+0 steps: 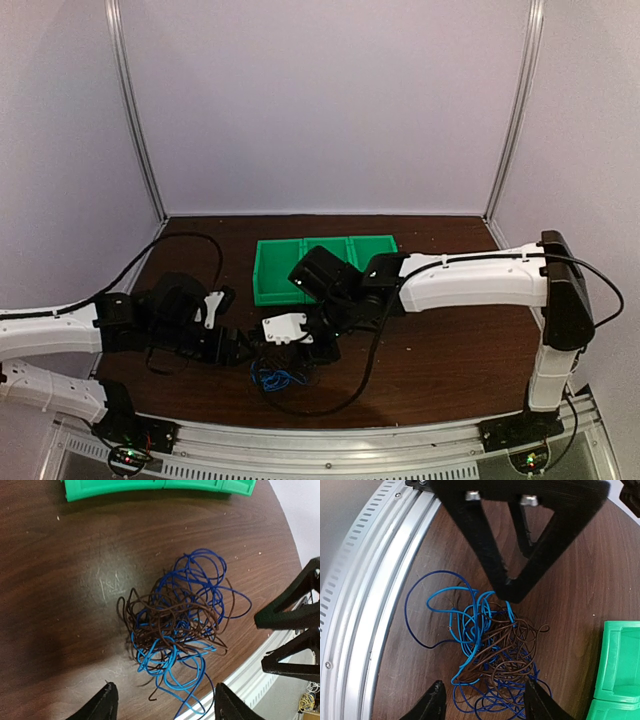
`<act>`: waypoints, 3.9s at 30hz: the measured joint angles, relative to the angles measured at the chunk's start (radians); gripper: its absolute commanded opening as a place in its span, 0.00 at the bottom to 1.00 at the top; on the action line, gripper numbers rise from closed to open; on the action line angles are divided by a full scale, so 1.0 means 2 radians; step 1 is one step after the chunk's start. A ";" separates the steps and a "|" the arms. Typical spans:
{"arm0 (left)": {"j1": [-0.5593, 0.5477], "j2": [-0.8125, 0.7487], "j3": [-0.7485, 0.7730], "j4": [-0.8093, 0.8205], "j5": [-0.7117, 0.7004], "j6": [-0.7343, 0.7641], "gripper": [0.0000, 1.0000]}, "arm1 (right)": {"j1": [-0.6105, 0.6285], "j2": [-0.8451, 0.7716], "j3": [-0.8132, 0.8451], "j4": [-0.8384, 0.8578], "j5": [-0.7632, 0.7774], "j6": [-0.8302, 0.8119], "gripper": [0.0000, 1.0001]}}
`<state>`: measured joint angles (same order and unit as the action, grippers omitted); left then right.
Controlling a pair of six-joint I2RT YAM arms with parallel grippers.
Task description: Untangle the cables
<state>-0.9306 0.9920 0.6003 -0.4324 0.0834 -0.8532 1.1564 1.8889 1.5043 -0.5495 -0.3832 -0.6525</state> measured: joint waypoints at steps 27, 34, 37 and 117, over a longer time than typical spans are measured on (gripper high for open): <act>0.056 0.094 -0.024 0.042 0.136 0.004 0.22 | 0.000 0.035 -0.022 0.060 0.008 0.031 0.63; 0.056 0.110 -0.014 0.056 0.141 0.011 0.08 | 0.000 0.043 -0.019 0.070 0.009 0.031 0.65; 0.059 0.120 -0.009 0.063 0.144 0.015 0.00 | 0.000 0.047 -0.018 0.081 0.010 0.031 0.64; 0.077 0.133 0.327 0.048 0.105 0.172 0.00 | -0.163 -0.138 -0.080 0.094 -0.097 0.169 0.49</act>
<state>-0.7773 1.2575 1.2552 -0.3370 0.2932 -0.5095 0.8310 1.6123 1.3437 -0.3607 -0.5770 -0.3145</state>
